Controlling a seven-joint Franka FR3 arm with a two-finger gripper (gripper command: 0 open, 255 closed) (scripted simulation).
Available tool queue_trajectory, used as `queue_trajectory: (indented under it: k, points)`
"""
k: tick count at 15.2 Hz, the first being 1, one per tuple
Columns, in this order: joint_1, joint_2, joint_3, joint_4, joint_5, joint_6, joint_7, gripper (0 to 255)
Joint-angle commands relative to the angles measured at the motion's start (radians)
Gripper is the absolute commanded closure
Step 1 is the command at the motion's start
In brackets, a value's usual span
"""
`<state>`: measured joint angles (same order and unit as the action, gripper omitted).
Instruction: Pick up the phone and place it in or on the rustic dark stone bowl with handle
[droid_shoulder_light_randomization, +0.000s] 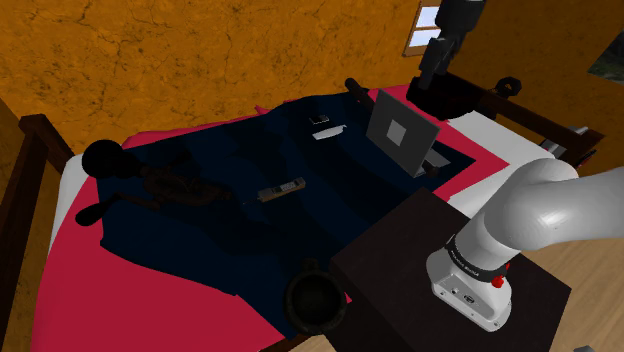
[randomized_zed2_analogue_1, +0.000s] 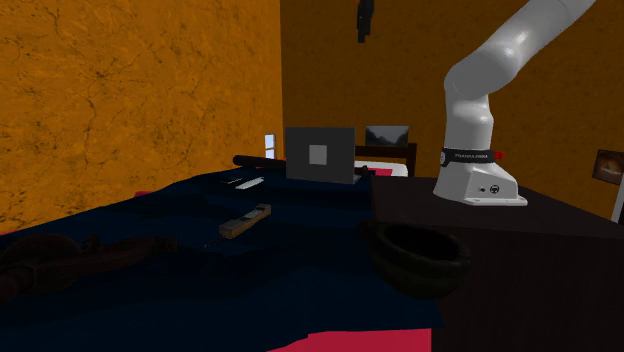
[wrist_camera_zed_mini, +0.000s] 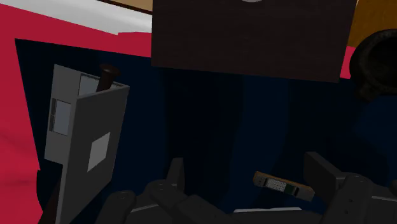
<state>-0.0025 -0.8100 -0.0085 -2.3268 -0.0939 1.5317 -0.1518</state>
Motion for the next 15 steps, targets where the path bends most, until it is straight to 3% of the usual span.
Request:
queue_trajectory:
  k: [1, 15]
  points:
    - [0.000, 0.000, 0.000, 0.000, 0.000, 0.000, 0.000, 0]
    - [0.116, 0.360, -0.082, -0.108, -0.012, 0.478, -0.290, 0]
